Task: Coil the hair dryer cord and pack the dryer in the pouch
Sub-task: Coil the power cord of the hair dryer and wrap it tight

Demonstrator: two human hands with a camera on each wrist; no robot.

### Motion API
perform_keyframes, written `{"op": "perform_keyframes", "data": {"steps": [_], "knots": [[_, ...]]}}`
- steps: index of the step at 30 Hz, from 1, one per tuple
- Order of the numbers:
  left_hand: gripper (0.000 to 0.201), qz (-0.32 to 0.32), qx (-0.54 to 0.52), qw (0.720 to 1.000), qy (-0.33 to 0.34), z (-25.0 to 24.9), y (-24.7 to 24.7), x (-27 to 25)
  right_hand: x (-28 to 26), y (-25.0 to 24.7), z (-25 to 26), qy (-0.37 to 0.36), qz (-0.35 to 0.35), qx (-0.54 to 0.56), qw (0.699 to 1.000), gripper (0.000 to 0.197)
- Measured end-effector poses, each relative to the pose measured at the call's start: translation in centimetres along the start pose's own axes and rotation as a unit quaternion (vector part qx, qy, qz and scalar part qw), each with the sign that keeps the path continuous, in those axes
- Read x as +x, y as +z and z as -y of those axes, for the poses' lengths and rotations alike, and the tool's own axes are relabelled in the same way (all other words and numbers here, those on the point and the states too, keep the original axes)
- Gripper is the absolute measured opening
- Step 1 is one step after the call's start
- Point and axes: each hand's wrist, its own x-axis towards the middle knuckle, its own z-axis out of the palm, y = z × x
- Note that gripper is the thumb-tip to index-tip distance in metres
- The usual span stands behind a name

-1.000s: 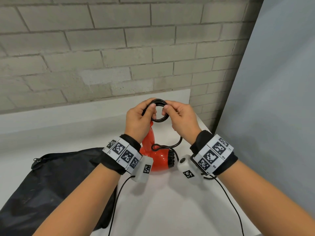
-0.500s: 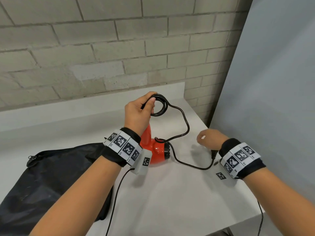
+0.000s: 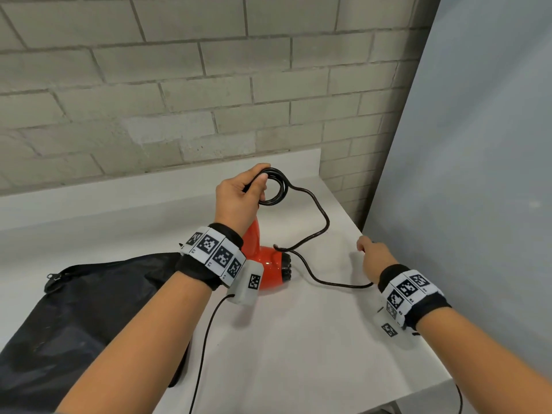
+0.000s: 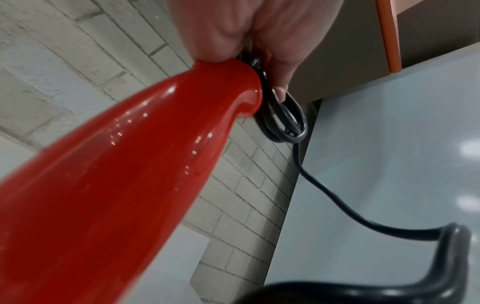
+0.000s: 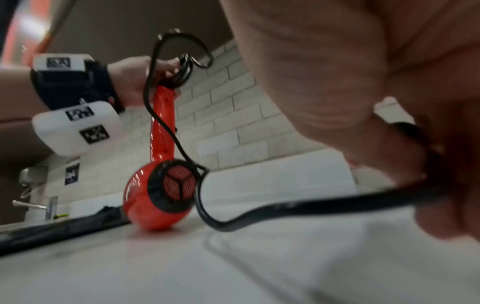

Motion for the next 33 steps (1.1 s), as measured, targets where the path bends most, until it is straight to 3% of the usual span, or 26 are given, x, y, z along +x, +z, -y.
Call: {"op": "perform_keyframes", "data": {"steps": [3,5,7,9,11,13,15,21,23,27,31,33], "knots": [[0.026,-0.006,-0.003,1.0,-0.009,0.1,0.2,0.1,-0.8,-2.3,1.9,-0.077,-0.099,0.156,0.98,0.05],[0.025,-0.014,0.0,1.0,-0.012,0.2,0.3,0.3,-1.9,-4.5,3.6,-0.123,-0.193,0.242,0.943,0.046],[0.025,-0.02,0.01,1.0,-0.013,0.4,0.4,0.5,-3.3,-6.4,5.3,-0.181,-0.282,0.262,0.905,0.036],[0.024,-0.022,0.017,1.0,-0.011,0.5,0.4,0.7,-5.1,-7.7,7.1,-0.262,-0.313,0.257,0.876,0.029],[0.024,-0.021,0.021,1.0,-0.01,0.5,0.6,0.8,-6.5,-8.2,8.8,-0.329,-0.277,0.234,0.872,0.025],[0.024,-0.016,0.029,0.999,-0.002,0.4,0.8,0.9,-7.0,-7.8,10.5,-0.345,-0.214,0.205,0.891,0.024],[0.023,-0.006,0.038,0.999,0.009,0.3,0.9,0.8,-6.7,-7.0,11.9,-0.33,-0.188,0.184,0.906,0.023],[0.024,0.024,0.092,0.994,0.061,0.5,1.2,0.5,-4.9,-6.1,14.1,-0.274,-0.21,0.175,0.922,0.013],[0.025,0.027,0.093,0.993,0.067,0.6,1.2,0.6,-4.6,-6.1,14.6,-0.268,-0.213,0.201,0.918,0.007],[0.024,0.03,0.095,0.992,0.071,0.6,0.8,0.9,-4.4,-5.7,15.0,-0.29,-0.193,0.28,0.894,0.021],[0.031,0.043,0.091,0.993,0.062,0.8,0.3,1.1,-4.5,-5.5,14.9,-0.315,-0.195,0.274,0.887,0.022],[0.022,0.035,0.086,0.994,0.048,0.8,0.1,1.2,-4.5,-5.3,15.0,-0.323,-0.207,0.273,0.882,0.022]]}}
